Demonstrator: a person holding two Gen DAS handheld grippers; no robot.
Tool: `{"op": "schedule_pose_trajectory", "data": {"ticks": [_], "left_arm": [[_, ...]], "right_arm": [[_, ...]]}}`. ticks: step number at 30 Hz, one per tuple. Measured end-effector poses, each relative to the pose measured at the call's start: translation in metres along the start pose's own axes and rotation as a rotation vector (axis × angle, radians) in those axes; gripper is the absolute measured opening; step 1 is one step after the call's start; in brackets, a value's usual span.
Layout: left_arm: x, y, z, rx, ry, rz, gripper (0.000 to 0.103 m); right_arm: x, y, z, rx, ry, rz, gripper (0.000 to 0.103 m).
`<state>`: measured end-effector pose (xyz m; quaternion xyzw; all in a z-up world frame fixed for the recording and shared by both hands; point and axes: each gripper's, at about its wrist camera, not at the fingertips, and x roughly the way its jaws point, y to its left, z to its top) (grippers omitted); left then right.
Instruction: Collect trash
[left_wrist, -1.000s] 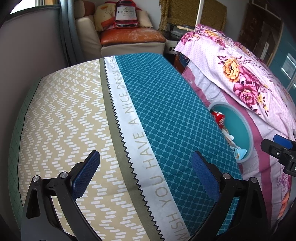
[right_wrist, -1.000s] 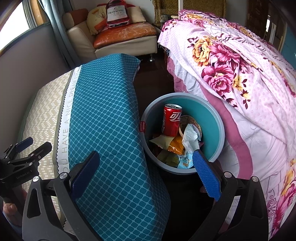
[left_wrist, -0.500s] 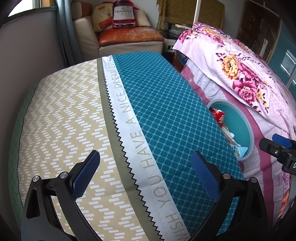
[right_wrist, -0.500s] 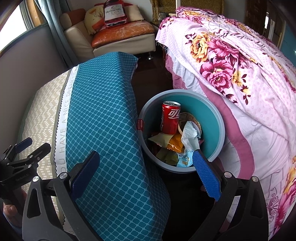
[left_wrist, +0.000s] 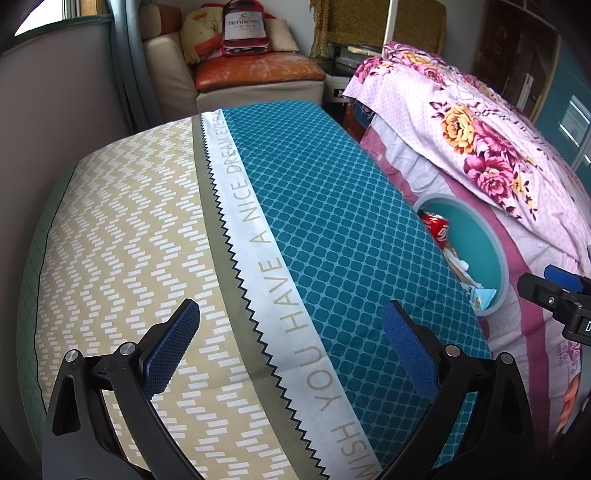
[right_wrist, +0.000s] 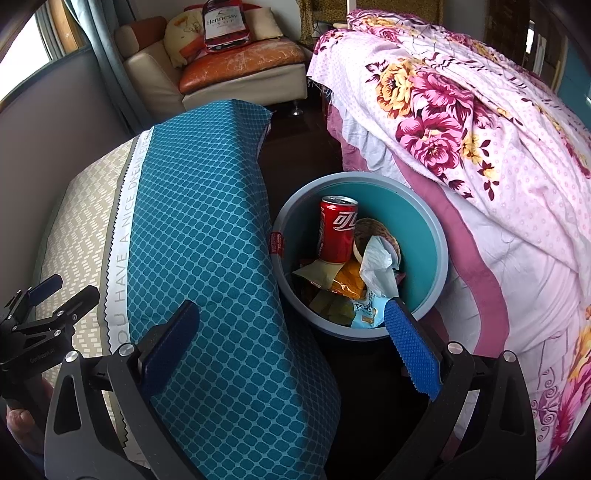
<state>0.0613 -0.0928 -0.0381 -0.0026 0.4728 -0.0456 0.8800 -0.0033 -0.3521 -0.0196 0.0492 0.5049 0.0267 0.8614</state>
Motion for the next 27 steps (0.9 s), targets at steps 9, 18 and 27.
{"op": "schedule_pose_trajectory", "data": {"ticks": [9,18,27], "left_arm": [[0.0,0.0,-0.001,0.004,-0.002,-0.003,0.099],[-0.009,-0.002,-0.001,0.019,-0.014,-0.001,0.099],[-0.01,0.004,-0.001,0.001,0.001,0.004,0.099]], "right_arm": [[-0.003,0.002,0.0,-0.007,-0.003,-0.004,0.096],[-0.009,0.0,-0.001,-0.007,-0.012,-0.008,0.096],[-0.011,-0.001,-0.001,-0.005,-0.014,-0.012,0.096]]}}
